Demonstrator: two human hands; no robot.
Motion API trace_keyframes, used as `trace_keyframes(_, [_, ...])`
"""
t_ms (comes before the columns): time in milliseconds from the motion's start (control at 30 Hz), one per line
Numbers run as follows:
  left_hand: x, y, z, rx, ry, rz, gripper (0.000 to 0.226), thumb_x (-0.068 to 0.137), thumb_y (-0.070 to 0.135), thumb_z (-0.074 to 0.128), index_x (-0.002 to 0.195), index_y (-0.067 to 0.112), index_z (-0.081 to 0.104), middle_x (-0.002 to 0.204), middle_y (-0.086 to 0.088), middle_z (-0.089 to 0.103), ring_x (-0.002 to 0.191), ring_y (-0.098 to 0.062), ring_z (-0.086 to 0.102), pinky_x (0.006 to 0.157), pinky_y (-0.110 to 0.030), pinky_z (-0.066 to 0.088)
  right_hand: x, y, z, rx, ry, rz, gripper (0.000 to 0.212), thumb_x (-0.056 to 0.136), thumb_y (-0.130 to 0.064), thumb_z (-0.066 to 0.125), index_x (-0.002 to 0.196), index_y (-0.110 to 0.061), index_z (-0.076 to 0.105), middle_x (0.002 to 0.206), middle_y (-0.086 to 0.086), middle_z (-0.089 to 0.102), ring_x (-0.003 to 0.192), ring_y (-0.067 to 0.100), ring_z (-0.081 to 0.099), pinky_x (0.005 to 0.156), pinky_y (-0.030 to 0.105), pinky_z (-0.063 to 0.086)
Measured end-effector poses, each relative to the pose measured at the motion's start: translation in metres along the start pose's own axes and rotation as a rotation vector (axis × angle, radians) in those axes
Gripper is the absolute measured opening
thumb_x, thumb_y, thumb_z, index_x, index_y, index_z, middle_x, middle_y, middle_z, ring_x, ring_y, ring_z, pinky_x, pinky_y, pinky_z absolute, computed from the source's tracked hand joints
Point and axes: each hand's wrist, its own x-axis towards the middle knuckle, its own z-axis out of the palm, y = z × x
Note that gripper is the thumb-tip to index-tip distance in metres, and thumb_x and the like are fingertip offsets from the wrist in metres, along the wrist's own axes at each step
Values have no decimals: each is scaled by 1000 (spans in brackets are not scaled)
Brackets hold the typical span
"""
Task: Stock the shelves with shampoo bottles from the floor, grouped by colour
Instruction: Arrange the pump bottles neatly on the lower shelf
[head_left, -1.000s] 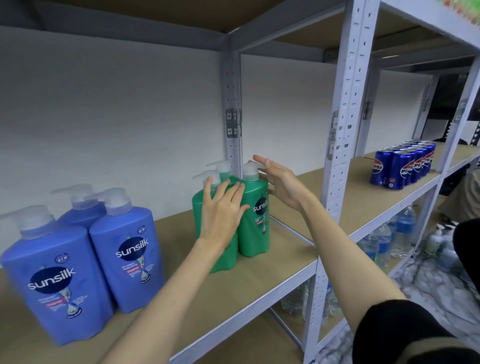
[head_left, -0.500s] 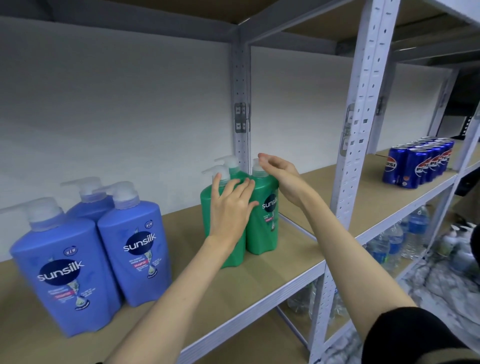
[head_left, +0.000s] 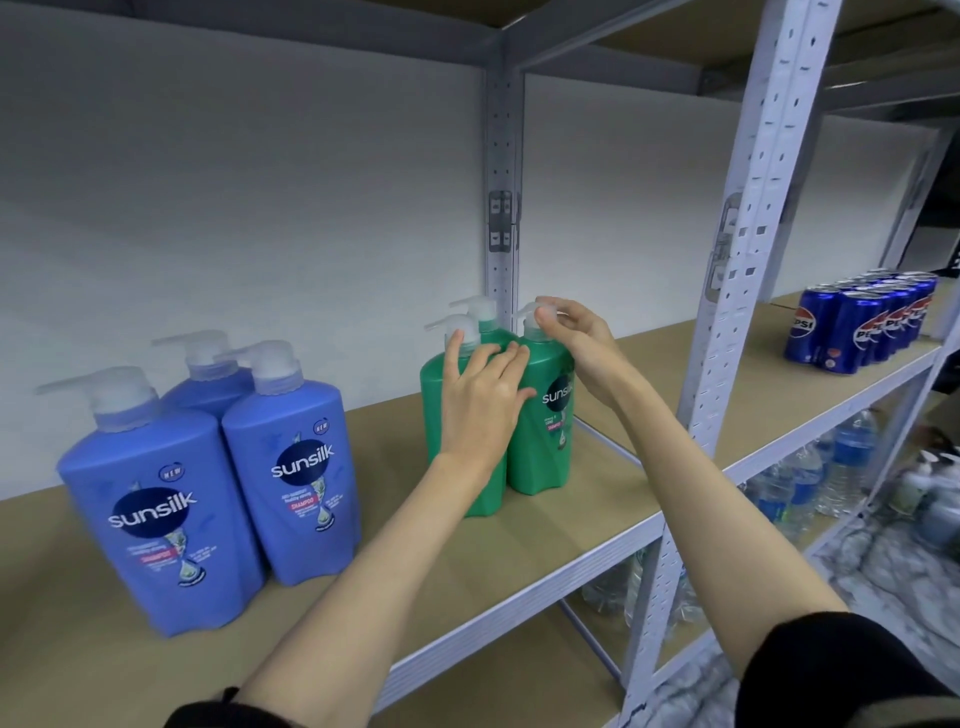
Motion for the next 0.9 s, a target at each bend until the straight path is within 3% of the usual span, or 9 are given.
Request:
trace_keyframes(267, [0, 0, 0, 8, -4, -7, 49, 60, 33, 82, 103, 13, 70, 99, 3, 72, 93, -16, 66, 106, -44, 20, -3, -2, 2, -12, 20, -28, 27, 87, -26, 62, 110, -13, 61, 99, 2, 65, 96, 18, 60, 79, 24, 50])
trace_keyframes(667, [0, 1, -1, -1, -9, -20, 49, 60, 33, 82, 103, 13, 70, 99, 2, 72, 94, -16, 66, 106, -43, 19, -3, -3, 6, 6, 110, -16, 30, 80, -23, 70, 105, -9, 61, 96, 4, 67, 89, 18, 64, 83, 33, 53])
trace_keyframes(800, [0, -1, -3, 19, -36, 7, 52, 61, 36, 82, 106, 14, 68, 102, 3, 72, 97, -15, 66, 106, -44, 19, -6, -5, 7, -12, 113, -33, 27, 82, -23, 68, 105, -11, 62, 93, 0, 67, 89, 16, 63, 82, 30, 53])
trace_keyframes(900, [-1, -5, -10, 56, -59, 90, 61, 60, 39, 82, 112, 13, 65, 111, 2, 69, 107, -16, 62, 107, -47, 29, -10, -6, 9, -88, 124, -71, 27, 84, -25, 65, 107, -11, 61, 101, 0, 65, 98, 15, 60, 87, 25, 49])
